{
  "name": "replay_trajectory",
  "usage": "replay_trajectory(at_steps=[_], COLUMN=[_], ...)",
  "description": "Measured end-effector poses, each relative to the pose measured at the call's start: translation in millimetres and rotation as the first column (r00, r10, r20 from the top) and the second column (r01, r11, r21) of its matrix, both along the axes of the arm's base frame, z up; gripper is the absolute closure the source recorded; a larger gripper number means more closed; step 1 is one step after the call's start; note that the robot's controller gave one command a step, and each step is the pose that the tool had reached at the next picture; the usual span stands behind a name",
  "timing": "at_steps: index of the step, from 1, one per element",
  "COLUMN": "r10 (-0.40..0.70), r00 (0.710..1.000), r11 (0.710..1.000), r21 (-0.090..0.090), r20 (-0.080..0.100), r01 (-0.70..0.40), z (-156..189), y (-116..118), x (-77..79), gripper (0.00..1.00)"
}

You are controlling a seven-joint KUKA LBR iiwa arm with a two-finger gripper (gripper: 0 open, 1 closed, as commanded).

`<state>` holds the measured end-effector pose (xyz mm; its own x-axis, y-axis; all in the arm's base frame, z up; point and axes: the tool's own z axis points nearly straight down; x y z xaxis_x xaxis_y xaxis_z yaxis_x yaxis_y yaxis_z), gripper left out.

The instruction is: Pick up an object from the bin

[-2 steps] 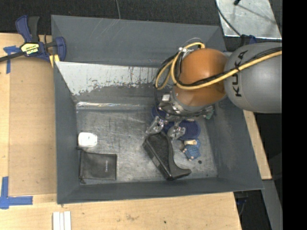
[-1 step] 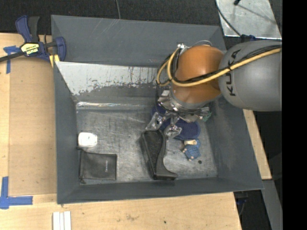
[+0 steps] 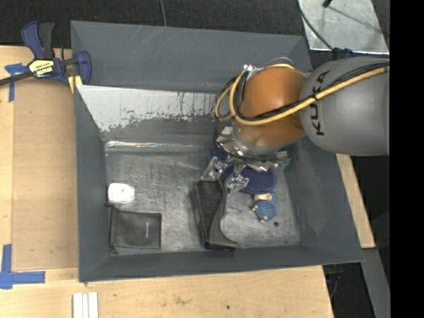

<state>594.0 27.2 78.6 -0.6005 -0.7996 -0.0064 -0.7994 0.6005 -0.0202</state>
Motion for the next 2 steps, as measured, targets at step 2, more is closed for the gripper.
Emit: replay_trajectory(at_steps=[2], r10=[-0.292], r00=[0.956], r11=[0.956], r21=[0.011], r20=[-0.011], r01=[0.292], z=[78.7], y=[3.5], x=[-1.1], gripper=[1.00])
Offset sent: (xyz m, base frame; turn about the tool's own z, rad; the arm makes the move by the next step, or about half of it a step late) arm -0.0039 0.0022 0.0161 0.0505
